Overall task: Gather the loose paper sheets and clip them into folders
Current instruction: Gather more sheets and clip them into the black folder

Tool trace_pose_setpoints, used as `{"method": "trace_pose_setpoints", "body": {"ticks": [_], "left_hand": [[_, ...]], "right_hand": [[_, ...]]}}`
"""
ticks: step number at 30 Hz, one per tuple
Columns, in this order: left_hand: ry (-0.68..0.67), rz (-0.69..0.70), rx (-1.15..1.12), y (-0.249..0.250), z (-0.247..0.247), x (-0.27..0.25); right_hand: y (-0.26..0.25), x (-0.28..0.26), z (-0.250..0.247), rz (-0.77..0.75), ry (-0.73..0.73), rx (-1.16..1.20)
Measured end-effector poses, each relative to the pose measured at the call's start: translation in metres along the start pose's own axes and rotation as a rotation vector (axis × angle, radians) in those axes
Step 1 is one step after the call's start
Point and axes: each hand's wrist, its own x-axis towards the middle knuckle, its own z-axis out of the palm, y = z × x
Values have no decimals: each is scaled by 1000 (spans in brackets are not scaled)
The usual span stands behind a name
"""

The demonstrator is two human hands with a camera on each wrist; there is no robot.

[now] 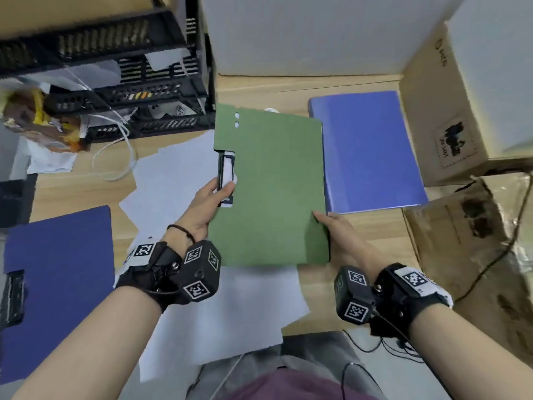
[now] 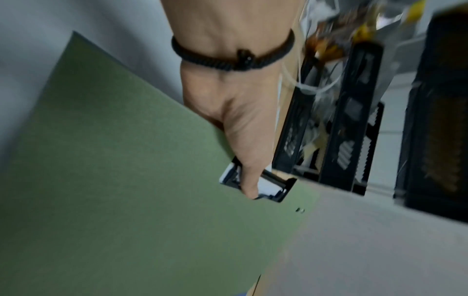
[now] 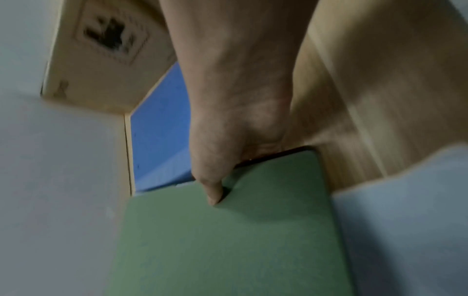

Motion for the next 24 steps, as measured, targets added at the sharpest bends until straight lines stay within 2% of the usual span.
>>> {"method": "trace_pose_setpoints", "body": {"ticks": [4, 9, 12, 15, 19, 21, 24], "left_hand": [[-13, 9, -63, 14, 68, 37], [-30, -6, -125, 27, 136, 65], [-59, -63, -140, 26, 158, 73], [46, -107, -68, 22, 167, 78], [85, -24, 147, 12, 167, 80], [62, 27, 247, 8, 165, 86], [-61, 77, 345, 7, 169, 92]], "right_hand": [[-2, -5, -60, 92, 33, 257], [3, -4, -85, 102, 28, 510], [7, 2, -82, 99, -38, 475], [-1, 10, -73, 96, -95, 407], [-11, 22, -59, 139, -113, 304], [-13, 26, -58, 150, -114, 286], [-16, 26, -63, 121, -119, 217]]}}
